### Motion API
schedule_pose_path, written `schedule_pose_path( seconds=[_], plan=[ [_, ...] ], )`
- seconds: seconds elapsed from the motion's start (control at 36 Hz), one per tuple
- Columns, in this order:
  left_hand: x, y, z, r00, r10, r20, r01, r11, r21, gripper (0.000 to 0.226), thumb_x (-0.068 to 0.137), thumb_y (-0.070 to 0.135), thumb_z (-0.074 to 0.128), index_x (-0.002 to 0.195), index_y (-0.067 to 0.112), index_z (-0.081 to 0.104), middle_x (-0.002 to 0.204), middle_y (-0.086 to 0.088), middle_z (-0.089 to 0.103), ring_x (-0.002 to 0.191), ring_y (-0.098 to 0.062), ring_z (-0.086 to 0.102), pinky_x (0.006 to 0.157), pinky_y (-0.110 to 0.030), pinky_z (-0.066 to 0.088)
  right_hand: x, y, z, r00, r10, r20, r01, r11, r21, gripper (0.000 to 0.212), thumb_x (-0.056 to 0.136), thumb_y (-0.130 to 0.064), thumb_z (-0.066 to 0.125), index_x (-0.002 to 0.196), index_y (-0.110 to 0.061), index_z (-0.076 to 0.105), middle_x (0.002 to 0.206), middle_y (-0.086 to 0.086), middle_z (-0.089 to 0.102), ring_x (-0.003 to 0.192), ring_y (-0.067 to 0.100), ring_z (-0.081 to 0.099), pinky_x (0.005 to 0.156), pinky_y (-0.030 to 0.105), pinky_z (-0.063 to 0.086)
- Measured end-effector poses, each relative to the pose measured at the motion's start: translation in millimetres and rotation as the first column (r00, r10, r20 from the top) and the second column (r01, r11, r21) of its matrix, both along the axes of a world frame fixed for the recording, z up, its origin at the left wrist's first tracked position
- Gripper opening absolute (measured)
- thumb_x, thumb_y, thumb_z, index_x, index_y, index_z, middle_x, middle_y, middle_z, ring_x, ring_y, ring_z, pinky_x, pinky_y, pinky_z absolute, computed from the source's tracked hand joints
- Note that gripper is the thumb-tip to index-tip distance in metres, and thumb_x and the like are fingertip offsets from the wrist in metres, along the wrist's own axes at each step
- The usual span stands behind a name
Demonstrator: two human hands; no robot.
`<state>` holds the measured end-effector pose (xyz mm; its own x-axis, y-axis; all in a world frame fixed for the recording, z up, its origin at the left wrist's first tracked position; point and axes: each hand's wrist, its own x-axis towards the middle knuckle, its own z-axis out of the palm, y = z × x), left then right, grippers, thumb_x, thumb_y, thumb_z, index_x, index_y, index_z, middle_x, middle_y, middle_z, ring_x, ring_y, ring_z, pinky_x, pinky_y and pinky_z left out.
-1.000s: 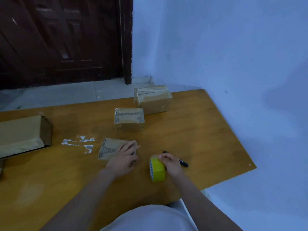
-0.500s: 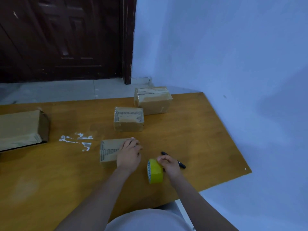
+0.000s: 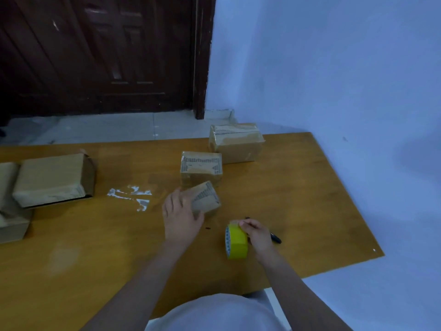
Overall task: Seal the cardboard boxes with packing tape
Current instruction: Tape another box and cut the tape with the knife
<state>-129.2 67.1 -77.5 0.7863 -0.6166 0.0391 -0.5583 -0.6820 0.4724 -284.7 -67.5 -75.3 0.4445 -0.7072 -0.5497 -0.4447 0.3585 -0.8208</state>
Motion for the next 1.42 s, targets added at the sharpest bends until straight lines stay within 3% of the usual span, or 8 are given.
schedule_pose_path(
  seconds=[0.08, 0.25, 0.44, 0.61, 0.72, 0.94, 1.17, 1.42],
  plan=[
    [6.5, -5.5, 0.5, 0.992, -0.069, -0.102, 0.095, 0.954, 0.285, 0.093, 0.085, 0.063, 0.054, 0.151, 0.018, 0.008, 0.158, -0.015, 0.000, 0.146, -0.034, -0.004, 0.117, -0.045, -0.002, -1.6, -1.5, 0.3, 0.999, 0.032, -0.024, -0.032, 0.999, -0.021, 0.016, 0.089, -0.012, 0.063, 0.074, -0.017, 0.066, 0.081, -0.002, 0.064, 0.080, 0.014, 0.058, 0.075, 0.027, 0.045],
    [28.7, 2.6, 6.9, 0.972, -0.232, -0.025, 0.226, 0.910, 0.348, 0.084, 0.079, 0.052, 0.068, 0.145, 0.024, 0.023, 0.146, -0.007, 0.024, 0.139, -0.027, 0.016, 0.117, -0.044, 0.013, -8.2, -6.3, 11.8, 0.997, 0.071, 0.001, -0.071, 0.995, -0.068, 0.008, 0.087, -0.010, 0.065, 0.081, -0.012, 0.068, 0.099, -0.002, 0.066, 0.098, 0.019, 0.061, 0.092, 0.038, 0.047],
    [30.8, 5.6, 30.6, 0.902, -0.423, -0.083, 0.430, 0.872, 0.233, 0.092, 0.076, 0.063, 0.064, 0.150, 0.028, 0.021, 0.155, -0.004, 0.008, 0.145, -0.023, -0.003, 0.113, -0.045, -0.017, 11.2, -15.0, 54.1, 0.968, 0.249, -0.020, -0.247, 0.943, -0.224, 0.016, 0.083, -0.010, 0.068, 0.072, -0.022, 0.070, 0.086, 0.005, 0.069, 0.081, 0.017, 0.061, 0.074, 0.030, 0.044],
    [4.3, -30.5, 74.7, 0.773, -0.494, -0.397, 0.380, 0.863, -0.335, 0.060, 0.085, 0.065, 0.049, 0.106, 0.011, 0.064, 0.105, -0.005, 0.059, 0.101, -0.013, 0.047, 0.089, -0.038, 0.041, 40.6, -13.7, 96.5, 0.947, 0.321, 0.000, -0.299, 0.882, -0.363, 0.017, 0.084, -0.015, 0.067, 0.070, -0.024, 0.069, 0.073, -0.005, 0.066, 0.073, 0.013, 0.057, 0.070, 0.030, 0.042],
    [3.6, -45.8, 86.1, 0.833, -0.383, -0.398, 0.182, 0.871, -0.457, 0.023, 0.090, 0.021, 0.064, 0.073, 0.006, 0.058, 0.067, 0.001, 0.052, 0.065, -0.012, 0.045, 0.062, -0.036, 0.037, 51.0, -13.0, 112.6, 0.956, 0.292, 0.023, -0.254, 0.864, -0.436, 0.010, 0.086, -0.017, 0.065, 0.084, -0.015, 0.074, 0.081, -0.002, 0.070, 0.079, 0.011, 0.060, 0.074, 0.030, 0.044],
    [23.8, -65.2, 105.2, 0.829, -0.217, -0.516, -0.013, 0.914, -0.405, 0.034, 0.088, 0.013, 0.063, 0.056, 0.018, 0.054, 0.068, -0.014, 0.063, 0.068, -0.028, 0.058, 0.069, -0.041, 0.049, 39.7, 21.5, 133.5, 0.927, 0.342, 0.154, -0.276, 0.900, -0.338, 0.075, 0.084, -0.061, 0.042, 0.149, -0.028, 0.025, 0.142, -0.015, 0.037, 0.130, 0.002, 0.034, 0.106, 0.024, 0.033],
    [21.8, -74.3, 99.8, 0.694, -0.168, -0.701, -0.055, 0.957, -0.283, 0.032, 0.095, 0.009, 0.053, 0.063, 0.005, 0.058, 0.061, -0.007, 0.061, 0.060, -0.029, 0.062, 0.063, -0.041, 0.055, 21.2, 8.8, 131.1, 0.929, 0.324, 0.177, -0.264, 0.919, -0.294, 0.017, 0.093, -0.027, 0.059, 0.107, -0.019, 0.060, 0.099, 0.011, 0.068, 0.086, 0.021, 0.067, 0.075, 0.040, 0.054],
    [43.5, -83.4, 88.4, 0.868, -0.146, -0.474, 0.108, 0.988, -0.107, 0.024, 0.096, 0.027, 0.056, 0.078, 0.014, 0.064, 0.077, -0.001, 0.070, 0.074, -0.019, 0.067, 0.068, -0.032, 0.053, 14.2, 20.8, 97.0, 0.866, 0.460, -0.194, -0.475, 0.879, -0.034, 0.092, 0.069, -0.078, 0.052, 0.110, 0.005, 0.061, 0.096, 0.022, 0.068, 0.085, 0.035, 0.067, 0.083, 0.047, 0.052]
  ],
)
